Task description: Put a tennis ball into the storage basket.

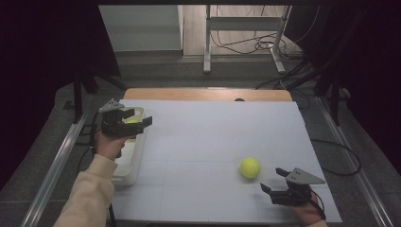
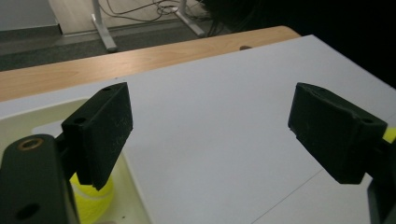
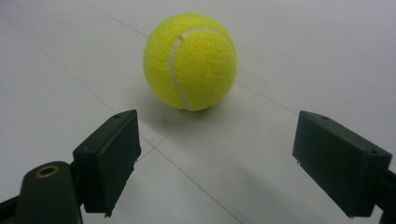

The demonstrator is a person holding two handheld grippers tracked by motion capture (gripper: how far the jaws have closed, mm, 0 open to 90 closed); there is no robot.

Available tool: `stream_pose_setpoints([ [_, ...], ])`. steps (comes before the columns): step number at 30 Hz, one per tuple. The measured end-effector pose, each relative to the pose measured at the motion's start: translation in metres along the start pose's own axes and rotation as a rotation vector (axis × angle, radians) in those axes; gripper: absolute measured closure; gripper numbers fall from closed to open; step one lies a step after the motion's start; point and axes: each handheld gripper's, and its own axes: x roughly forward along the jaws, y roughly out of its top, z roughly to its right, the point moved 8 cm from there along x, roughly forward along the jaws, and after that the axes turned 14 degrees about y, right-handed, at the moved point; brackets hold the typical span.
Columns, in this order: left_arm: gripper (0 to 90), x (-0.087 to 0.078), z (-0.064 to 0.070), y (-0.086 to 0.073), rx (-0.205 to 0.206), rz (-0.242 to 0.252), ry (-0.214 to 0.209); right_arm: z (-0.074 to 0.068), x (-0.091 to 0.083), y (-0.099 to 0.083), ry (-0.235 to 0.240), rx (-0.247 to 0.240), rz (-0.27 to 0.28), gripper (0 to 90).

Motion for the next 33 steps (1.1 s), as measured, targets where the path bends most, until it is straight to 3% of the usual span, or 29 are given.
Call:
stream_pose_setpoints([
  [10,14.9,-0.005,0.022,-0.001,0.033,0.021,-0.047,0.000,-0.002,0.001,-0.018,0.009,0.005,15.7],
  [15,14.9,-0.004,0.035,0.001,0.046,0.030,-0.095,0.001,-0.004,-0.001,-0.030,0.023,0.006,15.7],
  [23,14.9,0.000,0.054,0.001,0.070,0.028,-0.130,0.002,-0.006,-0.001,-0.023,0.023,0.016,15.7],
  [33,14.9,0.004,0.074,0.005,0.073,0.036,-0.185,0.002,-0.006,-0.001,-0.015,0.013,0.011,15.7],
])
